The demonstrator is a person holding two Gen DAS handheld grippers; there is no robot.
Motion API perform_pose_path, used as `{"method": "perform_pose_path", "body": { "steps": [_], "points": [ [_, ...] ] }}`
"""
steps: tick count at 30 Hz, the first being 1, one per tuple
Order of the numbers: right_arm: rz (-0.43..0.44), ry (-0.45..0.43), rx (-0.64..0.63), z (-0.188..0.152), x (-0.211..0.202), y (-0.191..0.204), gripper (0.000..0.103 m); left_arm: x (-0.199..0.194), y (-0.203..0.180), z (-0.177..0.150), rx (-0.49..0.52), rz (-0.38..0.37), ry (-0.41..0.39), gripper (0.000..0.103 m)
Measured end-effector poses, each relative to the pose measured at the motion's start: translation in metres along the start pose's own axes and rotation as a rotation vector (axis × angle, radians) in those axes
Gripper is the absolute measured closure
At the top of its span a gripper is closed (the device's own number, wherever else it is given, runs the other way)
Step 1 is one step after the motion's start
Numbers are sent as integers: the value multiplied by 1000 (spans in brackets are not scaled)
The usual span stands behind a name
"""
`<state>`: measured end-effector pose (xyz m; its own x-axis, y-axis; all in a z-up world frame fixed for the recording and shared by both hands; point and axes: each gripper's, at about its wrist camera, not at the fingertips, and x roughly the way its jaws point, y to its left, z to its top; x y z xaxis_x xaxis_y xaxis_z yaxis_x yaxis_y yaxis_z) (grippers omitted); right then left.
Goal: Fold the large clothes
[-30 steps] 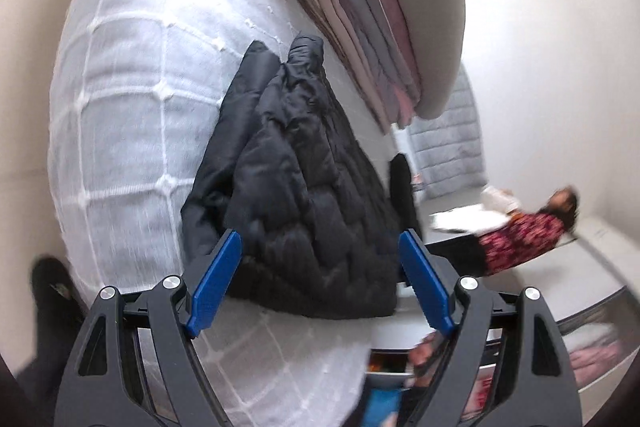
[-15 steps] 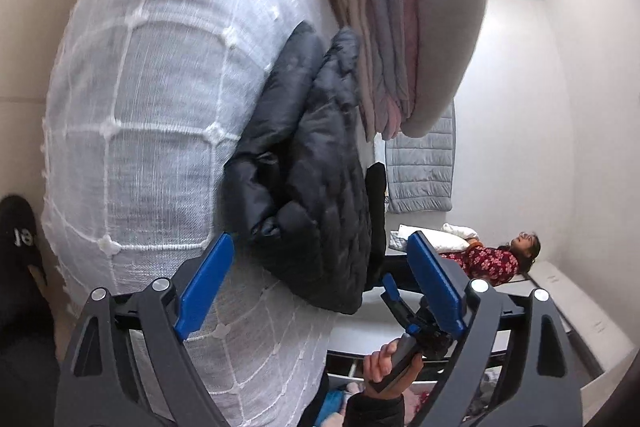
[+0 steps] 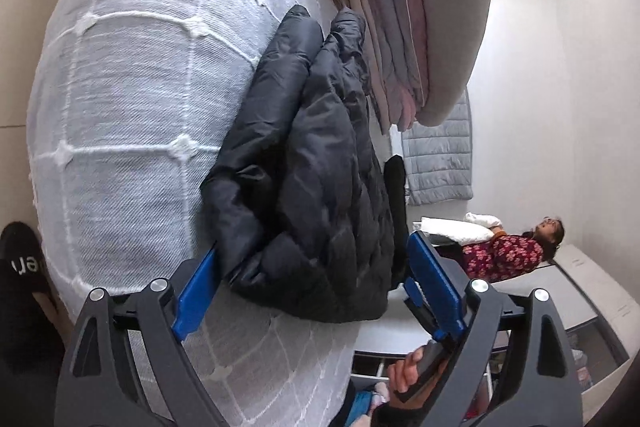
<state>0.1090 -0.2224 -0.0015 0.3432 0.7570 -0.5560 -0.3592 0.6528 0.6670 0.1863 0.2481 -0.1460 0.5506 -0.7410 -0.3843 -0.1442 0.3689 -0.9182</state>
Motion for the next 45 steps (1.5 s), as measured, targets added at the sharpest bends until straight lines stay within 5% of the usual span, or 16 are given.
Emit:
{"method": "perform_pose_path", "body": {
  "steps": [5,9,15,21,26,30,31,32,33,39,45],
  "points": [
    [-132,-162,238,1,-98,-86,21,6,-6,8,22,38,14,18],
    [-270,-273,557,-38,-186,-190,21,10,-5,9,28,66,21,18],
    [-181,-274,821,-111,-213,-272,20,19,-9,5,47,99,21,18],
    [107,-310,858,-134,-186,-289,20,25,-5,8,32,146,25,53],
    [226,-331,875,-133,-156,-296,20,23,-2,9,40,151,23,73],
    [231,-385,842,-128,-149,-299,23,25,-8,8,65,154,18,83],
    [208,-387,832,-126,-149,-299,31,25,-9,8,68,154,16,85],
    [186,-376,833,-126,-147,-300,66,26,-11,8,71,153,16,86],
    [194,-375,836,-126,-144,-302,80,27,-13,8,75,151,18,86],
    [131,-415,749,-122,-156,-281,89,29,-16,9,80,159,12,87],
    [172,-452,681,-101,-178,-254,90,21,-35,8,106,133,-1,90]
  ]
}}
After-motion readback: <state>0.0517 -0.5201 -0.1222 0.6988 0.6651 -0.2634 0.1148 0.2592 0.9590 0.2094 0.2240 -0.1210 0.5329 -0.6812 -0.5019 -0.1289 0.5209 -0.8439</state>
